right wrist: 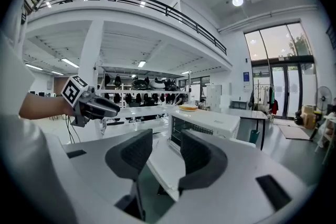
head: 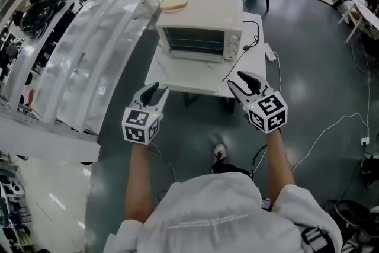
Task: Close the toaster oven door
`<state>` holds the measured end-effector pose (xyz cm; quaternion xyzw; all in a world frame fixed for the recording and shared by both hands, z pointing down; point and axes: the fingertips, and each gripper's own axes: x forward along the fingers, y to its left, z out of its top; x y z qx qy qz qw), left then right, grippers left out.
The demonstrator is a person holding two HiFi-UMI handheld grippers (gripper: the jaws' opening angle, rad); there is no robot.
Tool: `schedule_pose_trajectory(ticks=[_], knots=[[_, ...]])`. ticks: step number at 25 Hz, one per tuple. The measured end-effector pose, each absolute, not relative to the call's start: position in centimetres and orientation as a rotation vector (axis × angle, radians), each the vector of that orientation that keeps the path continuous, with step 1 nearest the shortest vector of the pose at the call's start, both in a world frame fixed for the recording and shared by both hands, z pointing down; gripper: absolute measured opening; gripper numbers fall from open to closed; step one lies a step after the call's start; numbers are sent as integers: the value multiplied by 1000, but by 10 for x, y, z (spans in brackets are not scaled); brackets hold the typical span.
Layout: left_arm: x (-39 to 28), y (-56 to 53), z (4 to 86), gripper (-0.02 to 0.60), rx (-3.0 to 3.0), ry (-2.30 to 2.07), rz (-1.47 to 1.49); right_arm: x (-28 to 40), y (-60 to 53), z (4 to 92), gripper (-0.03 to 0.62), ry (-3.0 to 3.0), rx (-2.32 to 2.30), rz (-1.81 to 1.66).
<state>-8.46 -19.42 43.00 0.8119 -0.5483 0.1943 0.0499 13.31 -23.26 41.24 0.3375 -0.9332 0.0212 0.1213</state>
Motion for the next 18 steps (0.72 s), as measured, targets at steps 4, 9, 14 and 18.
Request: schedule_pose_trajectory(ticks=[4,9,14,18], knots=[[-81,-227,446,144,2414,-1672,621,138,-270,424,160,-2727,954,94],[-90,-254,467,144,2322,-1674,652,131,-311,434,161,-2733,933,147],[-108,-277,511,144,2216,-1640,686,118,-341,475,163,-2695,918,249],[-131,-285,547,144,2147,-1597,703,100,-348,509,175,-2670,898,433]])
